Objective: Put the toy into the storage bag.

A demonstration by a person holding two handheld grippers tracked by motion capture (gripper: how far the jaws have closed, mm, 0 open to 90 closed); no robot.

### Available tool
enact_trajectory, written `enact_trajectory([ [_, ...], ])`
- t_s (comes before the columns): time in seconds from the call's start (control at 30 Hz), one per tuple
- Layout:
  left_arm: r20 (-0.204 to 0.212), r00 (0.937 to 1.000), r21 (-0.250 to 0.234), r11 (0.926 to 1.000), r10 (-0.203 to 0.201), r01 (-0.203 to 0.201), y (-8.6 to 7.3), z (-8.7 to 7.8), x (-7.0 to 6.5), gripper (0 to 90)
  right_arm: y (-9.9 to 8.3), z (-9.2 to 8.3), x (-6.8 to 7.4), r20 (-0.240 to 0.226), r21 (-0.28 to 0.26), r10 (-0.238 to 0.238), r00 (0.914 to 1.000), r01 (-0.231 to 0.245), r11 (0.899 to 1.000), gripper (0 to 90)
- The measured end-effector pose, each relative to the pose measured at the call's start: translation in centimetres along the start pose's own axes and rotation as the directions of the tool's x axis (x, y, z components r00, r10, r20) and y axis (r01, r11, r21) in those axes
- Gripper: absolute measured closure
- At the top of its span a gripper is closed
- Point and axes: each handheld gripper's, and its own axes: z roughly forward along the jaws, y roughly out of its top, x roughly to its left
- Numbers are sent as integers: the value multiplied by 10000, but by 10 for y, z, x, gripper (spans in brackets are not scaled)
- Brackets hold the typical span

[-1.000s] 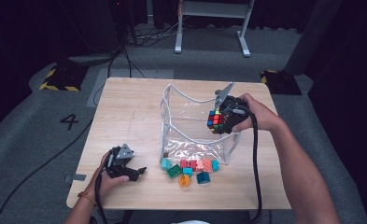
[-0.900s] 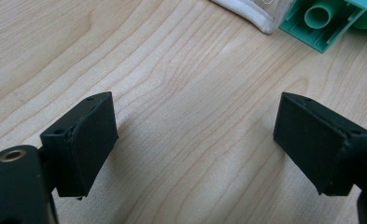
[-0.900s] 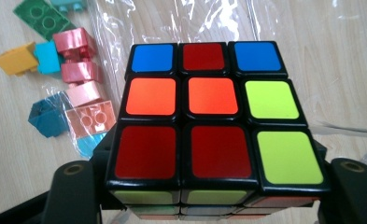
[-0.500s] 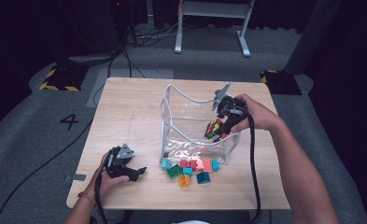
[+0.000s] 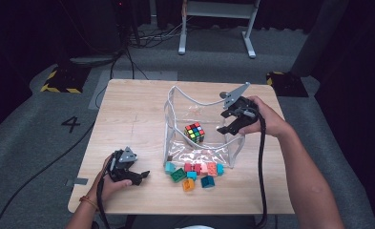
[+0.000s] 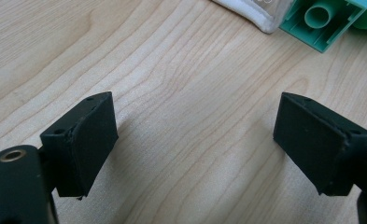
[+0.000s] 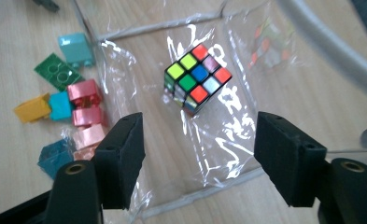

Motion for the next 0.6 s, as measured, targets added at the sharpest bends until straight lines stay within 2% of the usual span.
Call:
enact_trajectory([
  [0.1, 0, 10000, 0, 10000, -2, 2, 0, 0, 0, 137, -3, -8, 2, 254, -644, -2, 9997, 18, 9979, 328],
  [0.2, -2, 10000, 1, 10000, 3, -3, 0, 0, 0, 137, -7, -18, 4, 645, -1354, 164, 9978, -75, 9908, 312],
  [0.3, -1, 10000, 1, 10000, 2, -2, 0, 0, 0, 137, -11, -29, 9, 956, -2117, 323, 9949, -114, 9773, 311],
  [0.4, -3, 10000, 3, 10000, 6, -6, 0, 0, 0, 137, -18, -43, 17, 1117, -3003, 548, 9922, -189, 9537, 308],
  [0.47, -3, 10000, 4, 10000, 4, -4, 0, 0, 0, 137, -23, -51, 22, 1273, -3408, 694, 9894, -220, 9399, 303],
  [0.6, 0, 10000, 4, 10000, 4, -4, 0, 0, 0, 137, -34, -60, 32, 1597, -3810, 865, 9834, -194, 9244, 299],
])
